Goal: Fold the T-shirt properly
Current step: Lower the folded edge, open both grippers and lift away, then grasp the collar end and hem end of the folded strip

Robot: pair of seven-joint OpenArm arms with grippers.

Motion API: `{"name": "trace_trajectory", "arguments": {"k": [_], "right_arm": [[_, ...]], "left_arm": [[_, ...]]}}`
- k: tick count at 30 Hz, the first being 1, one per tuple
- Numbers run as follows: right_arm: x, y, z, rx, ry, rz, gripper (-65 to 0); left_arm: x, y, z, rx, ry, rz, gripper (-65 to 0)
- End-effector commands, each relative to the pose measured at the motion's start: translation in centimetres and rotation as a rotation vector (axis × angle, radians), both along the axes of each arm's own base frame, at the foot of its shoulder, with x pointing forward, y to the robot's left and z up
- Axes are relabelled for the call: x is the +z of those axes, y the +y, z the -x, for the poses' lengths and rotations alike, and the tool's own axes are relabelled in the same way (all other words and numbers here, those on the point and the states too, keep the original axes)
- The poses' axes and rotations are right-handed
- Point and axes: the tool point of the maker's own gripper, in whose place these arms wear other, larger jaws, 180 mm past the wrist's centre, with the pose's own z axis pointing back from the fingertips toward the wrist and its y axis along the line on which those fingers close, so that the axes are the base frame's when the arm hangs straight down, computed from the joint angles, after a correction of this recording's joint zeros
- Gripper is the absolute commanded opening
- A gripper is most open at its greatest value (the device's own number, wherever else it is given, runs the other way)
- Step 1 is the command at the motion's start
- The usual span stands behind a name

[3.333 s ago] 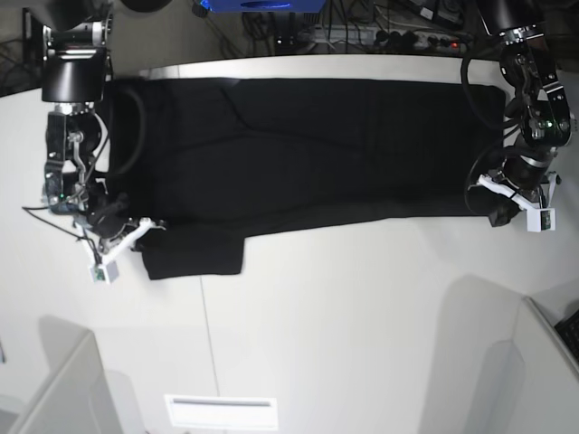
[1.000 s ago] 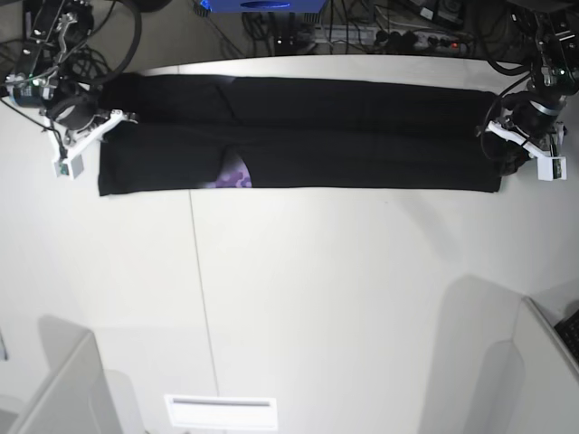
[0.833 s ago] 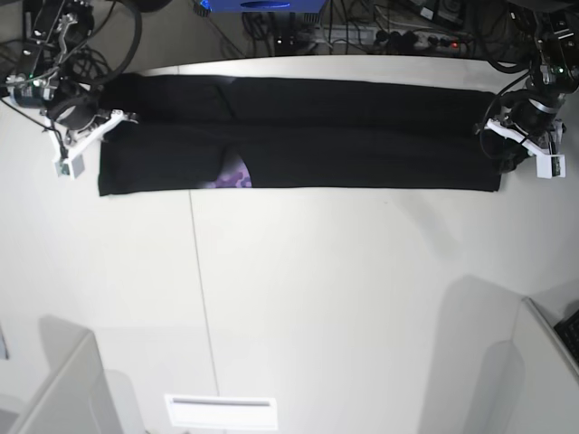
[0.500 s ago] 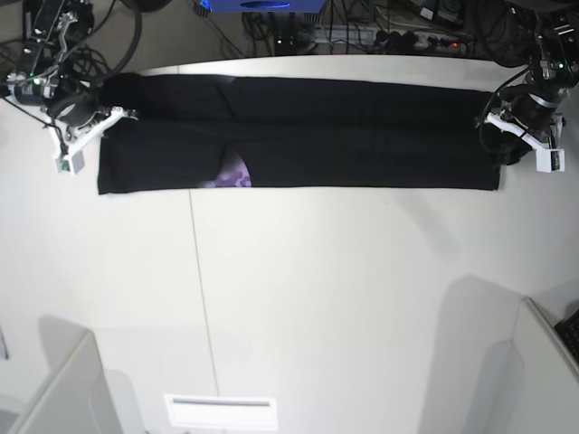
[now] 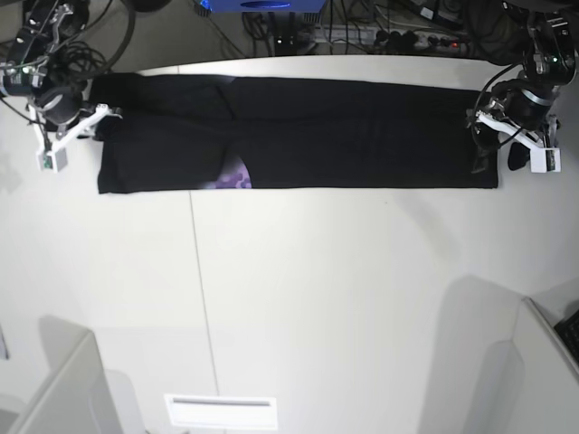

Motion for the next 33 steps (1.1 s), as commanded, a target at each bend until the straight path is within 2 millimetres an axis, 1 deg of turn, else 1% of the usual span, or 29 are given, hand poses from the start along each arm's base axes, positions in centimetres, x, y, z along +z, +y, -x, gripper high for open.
{"name": "trace_trajectory", "arguments": {"k": [1,2,3,4,5,7,9,12,14,18,21,23,25,26,28,30,31,33], "right_arm": [[1.3,-0.1,-1.4,0.035,-0.064,0.024,-53.1],[1.6,0.0,-1.8,0.058,-0.077,0.030,-59.7],[1.7,0.0,-2.2,0.063,-0.087,0.030,-65.0],[2.0,0.0,-2.9,0.061,-0.106,0.030,-65.0],[2.1,-0.1,-3.5,0.056,-0.114,0.022,-65.0],[1.7,-0.2,-4.5,0.043,-0.116,-0.002,-65.0],[1.0,-0.4,-5.6,0.026,-0.112,-0.034,-65.0],[0.0,-0.9,-6.7,0.016,-0.091,-0.064,-65.0],[-1.0,-0.3,-7.5,0.039,-0.068,-0.087,-65.0],[-2.5,-0.3,-9.0,0.052,-0.047,-0.116,-65.0],[-4.2,-1.8,-9.0,0.022,-0.016,-0.096,-65.0],[-5.8,-2.5,-8.3,0.002,0.027,-0.075,-65.0],[-6.3,-3.1,-8.2,-0.006,0.039,-0.049,-65.0],[-6.1,-3.1,-8.4,-0.005,0.029,-0.046,-65.0],[-4.9,-3.1,-8.5,0.009,-0.004,-0.023,-65.0],[-2.9,-2.1,-8.5,0.040,-0.055,0.012,-65.0],[-1.6,-1.5,-8.4,0.063,-0.082,0.038,-65.0],[0.1,-0.1,-7.3,0.098,-0.092,0.072,-65.0]], "left_arm": [[1.2,0.0,-0.8,-0.010,-0.048,-0.010,-30.9],[1.1,-0.1,-0.8,-0.003,-0.051,-0.001,-40.5],[0.8,0.1,-0.8,0.012,-0.047,0.009,-51.2],[0.5,0.3,-0.7,0.024,-0.043,0.014,-63.8],[0.2,0.5,-0.8,0.033,-0.038,0.019,-65.0],[-0.4,0.9,-1.2,0.051,-0.035,0.034,-65.0],[-1.6,1.4,-1.1,0.071,-0.010,0.050,-65.0],[-3.0,2.1,-0.5,0.097,0.028,0.066,-65.0],[-3.8,2.4,-0.1,0.109,0.048,0.073,-65.0],[-5.0,3.0,0.6,0.135,0.079,0.083,-65.0],[-5.3,3.3,0.8,0.143,0.089,0.086,-65.0],[-5.4,3.4,0.9,0.145,0.093,0.086,-65.0],[-5.2,3.3,0.8,0.141,0.087,0.083,-65.0],[-5.1,3.2,0.8,0.139,0.084,0.082,-65.0],[-4.6,3.0,0.5,0.131,0.070,0.078,-65.0],[-3.9,2.6,0.1,0.117,0.051,0.071,-65.0],[-3.6,2.5,0.0,0.111,0.044,0.067,-65.0],[-3.2,2.1,-0.2,0.098,0.034,0.066,-65.0]]}}
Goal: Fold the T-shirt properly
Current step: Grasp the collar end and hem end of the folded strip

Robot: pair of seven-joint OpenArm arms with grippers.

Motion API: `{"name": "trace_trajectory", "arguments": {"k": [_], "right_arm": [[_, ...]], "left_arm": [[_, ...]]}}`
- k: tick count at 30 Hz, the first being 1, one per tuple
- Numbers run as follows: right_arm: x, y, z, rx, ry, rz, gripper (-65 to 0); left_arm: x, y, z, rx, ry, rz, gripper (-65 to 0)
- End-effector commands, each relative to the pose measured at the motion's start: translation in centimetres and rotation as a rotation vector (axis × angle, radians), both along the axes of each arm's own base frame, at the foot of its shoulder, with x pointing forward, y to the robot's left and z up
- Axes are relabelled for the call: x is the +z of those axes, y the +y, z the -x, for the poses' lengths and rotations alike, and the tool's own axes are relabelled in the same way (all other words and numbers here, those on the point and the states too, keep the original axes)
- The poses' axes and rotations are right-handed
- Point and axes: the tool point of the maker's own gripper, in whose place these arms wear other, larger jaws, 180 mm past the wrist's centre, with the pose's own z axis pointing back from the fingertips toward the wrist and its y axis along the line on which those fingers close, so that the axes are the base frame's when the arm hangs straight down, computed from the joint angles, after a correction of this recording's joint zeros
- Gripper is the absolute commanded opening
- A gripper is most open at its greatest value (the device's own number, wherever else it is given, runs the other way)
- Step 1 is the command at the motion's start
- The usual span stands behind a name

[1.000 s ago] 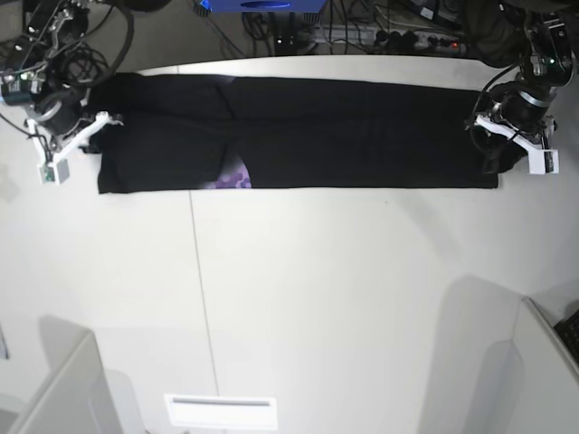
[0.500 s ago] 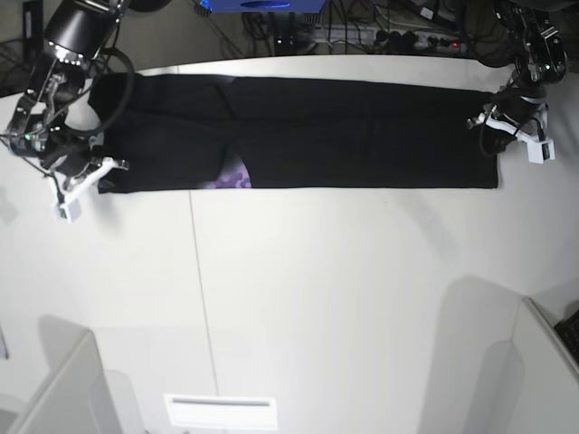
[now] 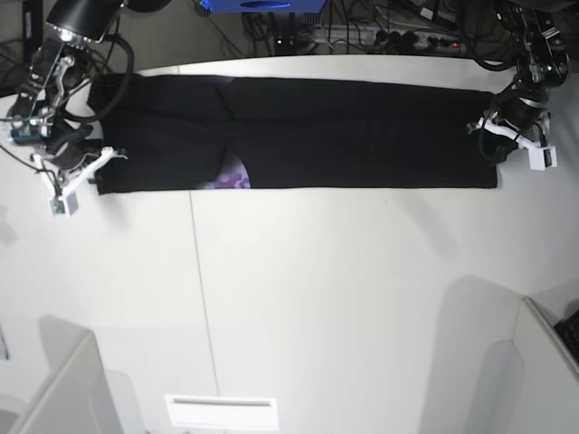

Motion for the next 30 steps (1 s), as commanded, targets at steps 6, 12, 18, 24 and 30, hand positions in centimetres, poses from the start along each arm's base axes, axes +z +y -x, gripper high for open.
{"name": "trace_trajectory", "arguments": {"k": [6,12,18,24,30], "right_arm": [[-0.1,3.0,4.0,0.032,0.074,-0.012,-65.0],[-6.3,4.9,6.1,0.047,0.164,-0.070,-65.0],[-7.9,4.2,3.4,0.040,0.180,-0.020,-65.0],[-5.6,4.1,1.3,0.052,0.167,0.007,-65.0],[-0.7,5.0,1.1,0.077,0.038,0.065,-65.0]], "left_arm": [[-1.0,1.2,0.7,-0.004,0.045,-0.077,-65.0],[-3.7,2.0,1.4,0.026,0.125,-0.124,-65.0],[-4.8,2.8,-0.3,0.063,0.124,-0.092,-65.0],[-3.4,3.0,-3.4,0.075,0.059,-0.083,-65.0],[1.1,3.0,-3.9,0.053,-0.045,-0.147,-65.0]]}}
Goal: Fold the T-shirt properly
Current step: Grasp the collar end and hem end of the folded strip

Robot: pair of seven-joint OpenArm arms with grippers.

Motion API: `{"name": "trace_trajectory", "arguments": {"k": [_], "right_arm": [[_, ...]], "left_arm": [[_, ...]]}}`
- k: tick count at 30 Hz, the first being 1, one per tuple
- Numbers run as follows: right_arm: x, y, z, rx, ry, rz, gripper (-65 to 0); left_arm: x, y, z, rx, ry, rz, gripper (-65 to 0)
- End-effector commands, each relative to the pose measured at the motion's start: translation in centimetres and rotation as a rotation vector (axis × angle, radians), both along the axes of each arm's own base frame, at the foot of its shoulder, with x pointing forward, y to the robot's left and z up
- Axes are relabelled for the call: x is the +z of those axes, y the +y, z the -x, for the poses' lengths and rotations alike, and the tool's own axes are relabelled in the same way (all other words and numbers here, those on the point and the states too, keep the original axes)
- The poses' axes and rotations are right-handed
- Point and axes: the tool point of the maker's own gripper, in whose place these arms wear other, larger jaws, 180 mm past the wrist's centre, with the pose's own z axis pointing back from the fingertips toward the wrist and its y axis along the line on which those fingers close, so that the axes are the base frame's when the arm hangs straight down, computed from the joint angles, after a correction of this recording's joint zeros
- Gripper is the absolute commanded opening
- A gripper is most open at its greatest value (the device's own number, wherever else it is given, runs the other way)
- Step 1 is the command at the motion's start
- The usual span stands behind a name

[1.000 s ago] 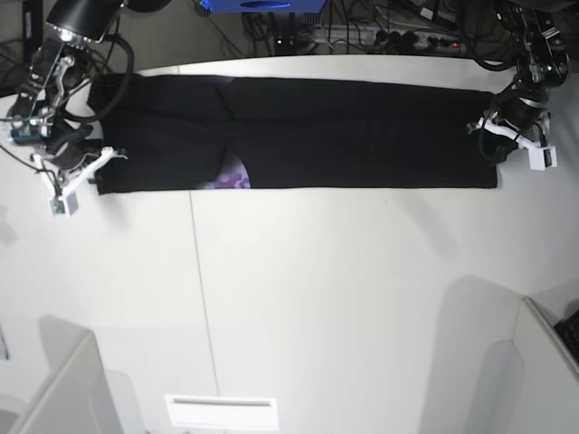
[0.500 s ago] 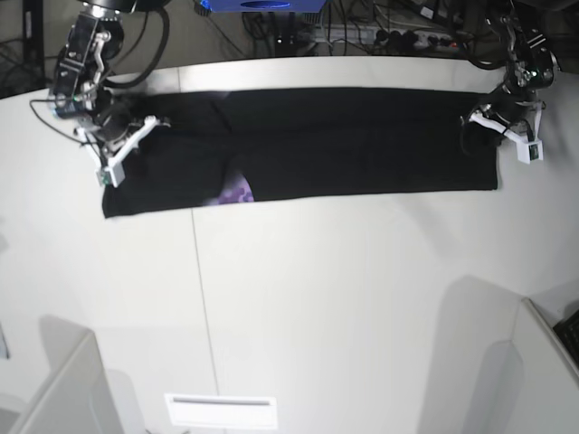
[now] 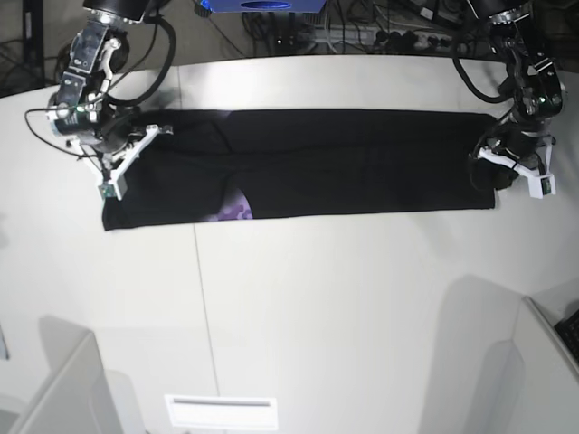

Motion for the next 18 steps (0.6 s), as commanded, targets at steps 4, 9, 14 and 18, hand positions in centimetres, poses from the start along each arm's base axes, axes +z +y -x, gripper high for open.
{"name": "trace_trajectory", "arguments": {"k": [4,9,14,18], "right_arm": [[3.1,0.1,-1.4,0.009,-0.114,0.026,-65.0],[2.6,0.1,-1.0,0.009,-0.096,0.024,-65.0],[2.5,0.2,-0.8,0.011,-0.091,0.022,-65.0],[2.4,0.3,-0.8,0.010,-0.091,0.019,-65.0]], "left_arm": [[4.7,0.8,0.7,0.014,-0.151,0.048,-65.0],[6.6,0.5,2.0,-0.039,-0.209,0.153,-65.0],[5.9,1.4,3.5,-0.013,-0.173,0.142,-65.0],[5.4,2.5,4.0,0.023,-0.165,0.147,-39.3]]}}
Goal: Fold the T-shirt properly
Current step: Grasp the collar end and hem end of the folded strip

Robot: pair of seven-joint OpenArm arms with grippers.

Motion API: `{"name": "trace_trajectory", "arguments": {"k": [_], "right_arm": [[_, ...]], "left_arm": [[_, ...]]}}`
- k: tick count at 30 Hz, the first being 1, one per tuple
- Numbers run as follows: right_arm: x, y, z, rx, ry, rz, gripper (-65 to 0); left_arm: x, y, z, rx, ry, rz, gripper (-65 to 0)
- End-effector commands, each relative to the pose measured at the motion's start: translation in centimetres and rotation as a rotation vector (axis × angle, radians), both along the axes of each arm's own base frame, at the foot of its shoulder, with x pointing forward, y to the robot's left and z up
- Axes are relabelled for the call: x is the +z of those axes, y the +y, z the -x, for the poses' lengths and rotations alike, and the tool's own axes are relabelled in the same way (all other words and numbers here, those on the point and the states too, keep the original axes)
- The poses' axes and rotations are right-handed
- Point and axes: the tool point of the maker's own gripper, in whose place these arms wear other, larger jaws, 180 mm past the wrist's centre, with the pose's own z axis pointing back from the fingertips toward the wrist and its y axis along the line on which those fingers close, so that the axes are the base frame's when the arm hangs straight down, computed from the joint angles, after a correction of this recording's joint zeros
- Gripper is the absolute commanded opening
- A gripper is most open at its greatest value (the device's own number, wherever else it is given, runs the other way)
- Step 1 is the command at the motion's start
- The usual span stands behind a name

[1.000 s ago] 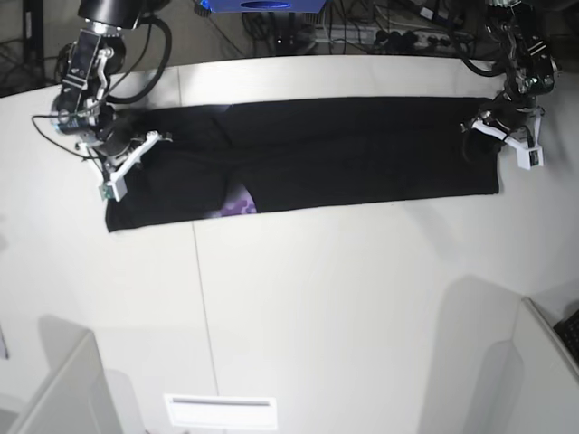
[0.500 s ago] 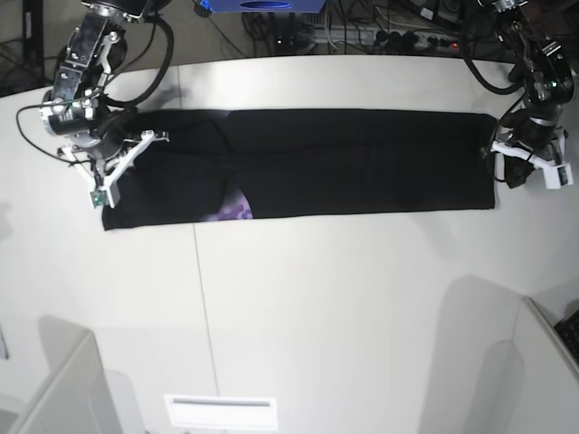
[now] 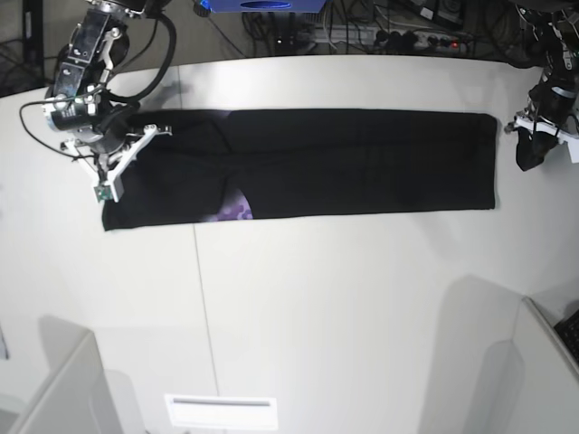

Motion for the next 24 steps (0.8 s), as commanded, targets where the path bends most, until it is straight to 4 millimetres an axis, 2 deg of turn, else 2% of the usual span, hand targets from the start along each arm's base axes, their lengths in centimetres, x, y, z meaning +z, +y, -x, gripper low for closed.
{"name": "trace_trajectory", "arguments": {"k": [1,3,4,8,10,13,18,24], "right_arm": [[0.8,0.0,-0.7,0.003,-0.041,0.003,-65.0],[0.8,0.0,-0.7,0.004,-0.040,0.003,-65.0],[0.8,0.0,-0.7,0.004,-0.040,0.003,-65.0],[0.8,0.0,-0.6,0.003,-0.037,0.003,-65.0],[0.7,0.0,-0.6,0.003,-0.037,0.001,-65.0],[0.6,0.0,-0.3,0.003,-0.029,0.001,-65.0],[0.0,2.5,0.2,0.079,-0.011,-0.017,-65.0],[-0.2,4.4,0.1,0.135,-0.008,-0.035,-65.0]], "left_arm": [[0.7,0.5,-0.4,0.003,-0.027,-0.007,-26.7],[-0.1,0.8,-0.1,0.016,-0.009,0.008,-5.4],[-0.7,0.9,0.1,0.018,0.004,0.017,0.0],[-3.0,0.9,-0.5,0.012,0.053,0.047,0.0],[-4.9,0.1,-0.7,-0.021,0.112,0.040,0.0],[-6.2,-0.9,-1.4,-0.053,0.143,0.040,0.0],[-7.4,-1.8,-1.6,-0.070,0.168,0.065,0.0],[-9.4,-3.2,-1.2,-0.097,0.216,0.100,-14.0]]}}
